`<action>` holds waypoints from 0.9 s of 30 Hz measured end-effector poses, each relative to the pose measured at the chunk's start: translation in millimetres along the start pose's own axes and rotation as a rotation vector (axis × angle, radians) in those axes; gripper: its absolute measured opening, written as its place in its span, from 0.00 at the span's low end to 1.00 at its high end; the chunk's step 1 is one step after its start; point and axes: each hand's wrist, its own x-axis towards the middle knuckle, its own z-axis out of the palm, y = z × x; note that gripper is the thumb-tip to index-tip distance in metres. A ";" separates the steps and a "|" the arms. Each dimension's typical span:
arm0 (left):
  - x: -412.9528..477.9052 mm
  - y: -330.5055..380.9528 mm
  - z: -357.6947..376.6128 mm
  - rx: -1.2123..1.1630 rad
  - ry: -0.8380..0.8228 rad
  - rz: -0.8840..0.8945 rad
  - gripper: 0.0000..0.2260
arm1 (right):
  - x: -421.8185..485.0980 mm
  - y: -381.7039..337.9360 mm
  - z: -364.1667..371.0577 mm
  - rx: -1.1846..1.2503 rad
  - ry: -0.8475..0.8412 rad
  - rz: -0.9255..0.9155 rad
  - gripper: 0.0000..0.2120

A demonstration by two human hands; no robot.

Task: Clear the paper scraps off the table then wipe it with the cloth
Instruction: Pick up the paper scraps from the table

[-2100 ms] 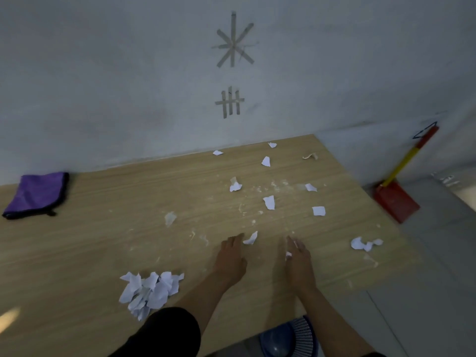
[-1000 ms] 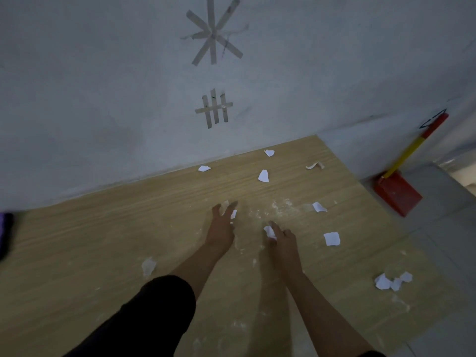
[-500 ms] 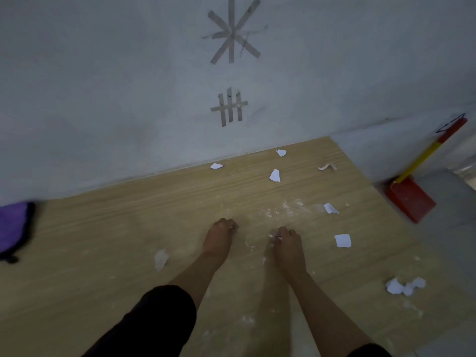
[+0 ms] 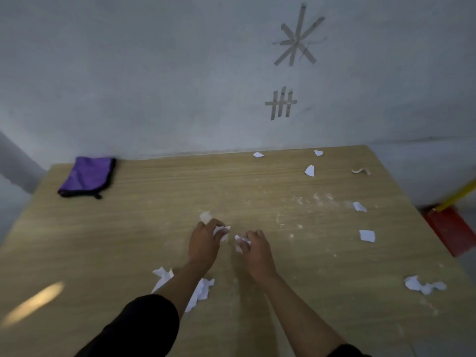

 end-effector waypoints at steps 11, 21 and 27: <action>-91.1 -56.2 -46.1 0.186 0.203 -0.081 0.12 | -61.3 -21.2 50.5 -0.072 -0.178 -0.025 0.12; -98.7 -40.2 -40.5 0.160 0.274 -0.110 0.11 | -59.5 -10.5 31.2 -0.396 -0.230 -0.078 0.19; -46.7 -0.1 -30.6 0.091 0.229 0.033 0.11 | -23.2 5.2 -19.9 -0.443 -0.131 -0.018 0.20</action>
